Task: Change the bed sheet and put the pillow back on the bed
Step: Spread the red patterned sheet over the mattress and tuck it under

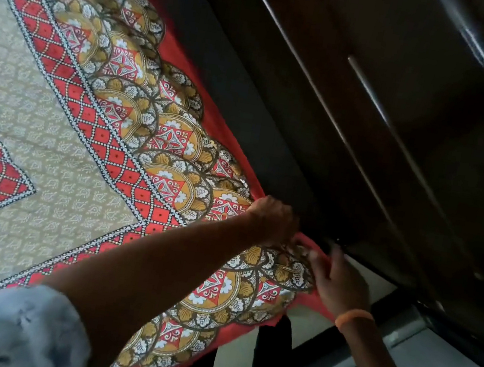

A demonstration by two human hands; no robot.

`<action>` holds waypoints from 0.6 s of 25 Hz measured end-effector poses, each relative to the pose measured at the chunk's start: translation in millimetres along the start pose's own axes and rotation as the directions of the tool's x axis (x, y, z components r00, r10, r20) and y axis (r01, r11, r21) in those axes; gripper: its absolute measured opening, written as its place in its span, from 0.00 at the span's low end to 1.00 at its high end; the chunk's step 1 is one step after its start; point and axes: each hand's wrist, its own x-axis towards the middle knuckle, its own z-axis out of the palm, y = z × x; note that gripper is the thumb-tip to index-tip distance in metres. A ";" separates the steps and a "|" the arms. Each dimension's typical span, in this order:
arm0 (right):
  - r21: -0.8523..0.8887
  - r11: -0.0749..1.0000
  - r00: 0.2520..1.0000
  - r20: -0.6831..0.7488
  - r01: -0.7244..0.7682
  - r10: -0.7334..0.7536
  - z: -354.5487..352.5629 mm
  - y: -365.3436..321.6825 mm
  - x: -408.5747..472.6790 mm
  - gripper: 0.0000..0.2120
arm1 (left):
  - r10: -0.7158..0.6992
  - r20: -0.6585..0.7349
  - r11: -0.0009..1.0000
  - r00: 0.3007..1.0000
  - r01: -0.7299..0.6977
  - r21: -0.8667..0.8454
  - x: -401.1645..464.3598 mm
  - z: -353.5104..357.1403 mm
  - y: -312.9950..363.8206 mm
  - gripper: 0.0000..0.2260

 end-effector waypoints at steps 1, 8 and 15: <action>0.162 0.986 0.988 0.156 -0.037 0.012 5.7 -2.8 0.7 0.30 | -0.051 0.052 0.999 0.997 0.051 0.006 3.6 0.7 -2.5 0.12; 0.424 0.886 0.826 0.557 -0.189 -0.090 -5.6 33.5 21.9 0.25 | -0.110 0.093 0.993 0.990 0.114 -0.036 30.6 -0.2 -8.2 0.27; -0.382 0.920 0.959 0.282 0.086 0.027 17.4 7.3 59.0 0.08 | -0.102 0.023 0.979 0.995 0.096 0.178 55.6 11.0 -6.9 0.13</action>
